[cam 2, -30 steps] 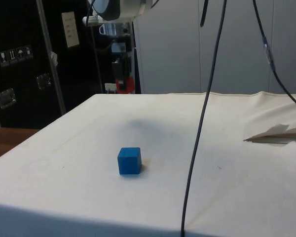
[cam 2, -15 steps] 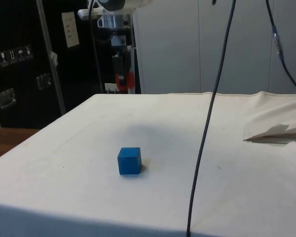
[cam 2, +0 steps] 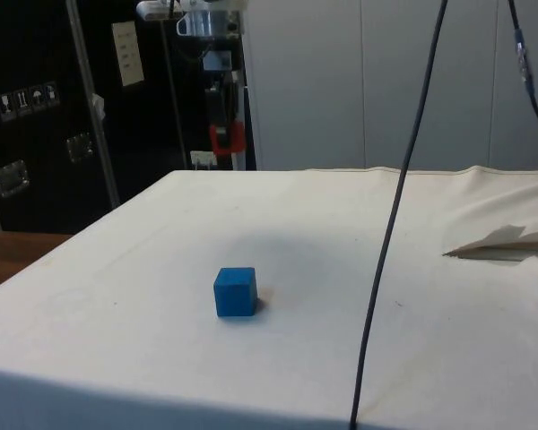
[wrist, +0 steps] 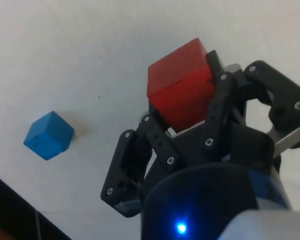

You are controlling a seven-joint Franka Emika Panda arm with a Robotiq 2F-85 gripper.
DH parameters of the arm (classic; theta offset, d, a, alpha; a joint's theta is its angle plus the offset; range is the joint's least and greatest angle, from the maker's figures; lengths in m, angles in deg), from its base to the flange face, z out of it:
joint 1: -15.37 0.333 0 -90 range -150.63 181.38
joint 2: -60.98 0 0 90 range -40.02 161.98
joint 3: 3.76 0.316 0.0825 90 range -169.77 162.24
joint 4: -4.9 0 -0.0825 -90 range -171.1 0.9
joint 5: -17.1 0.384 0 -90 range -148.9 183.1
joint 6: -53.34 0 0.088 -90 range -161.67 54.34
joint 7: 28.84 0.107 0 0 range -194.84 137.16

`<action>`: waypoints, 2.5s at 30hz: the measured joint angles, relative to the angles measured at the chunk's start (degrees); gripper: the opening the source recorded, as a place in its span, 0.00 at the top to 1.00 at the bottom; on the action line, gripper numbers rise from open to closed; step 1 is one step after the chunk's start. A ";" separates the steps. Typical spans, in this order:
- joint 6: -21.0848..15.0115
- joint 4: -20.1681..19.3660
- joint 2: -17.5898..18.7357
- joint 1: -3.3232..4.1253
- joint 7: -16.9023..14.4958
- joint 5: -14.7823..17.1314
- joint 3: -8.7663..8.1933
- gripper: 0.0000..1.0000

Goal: Stack the two cubes.

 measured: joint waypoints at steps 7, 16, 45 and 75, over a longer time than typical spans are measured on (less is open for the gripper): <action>-2.46 -2.92 -2.29 0.00 1.20 -1.09 1.55 1.00; -5.90 -7.05 -5.44 0.00 3.27 -3.32 3.55 1.00; -10.94 -15.87 -11.92 0.00 11.69 -10.49 11.57 1.00; -19.19 -24.58 -14.44 0.00 19.37 -11.46 17.42 1.00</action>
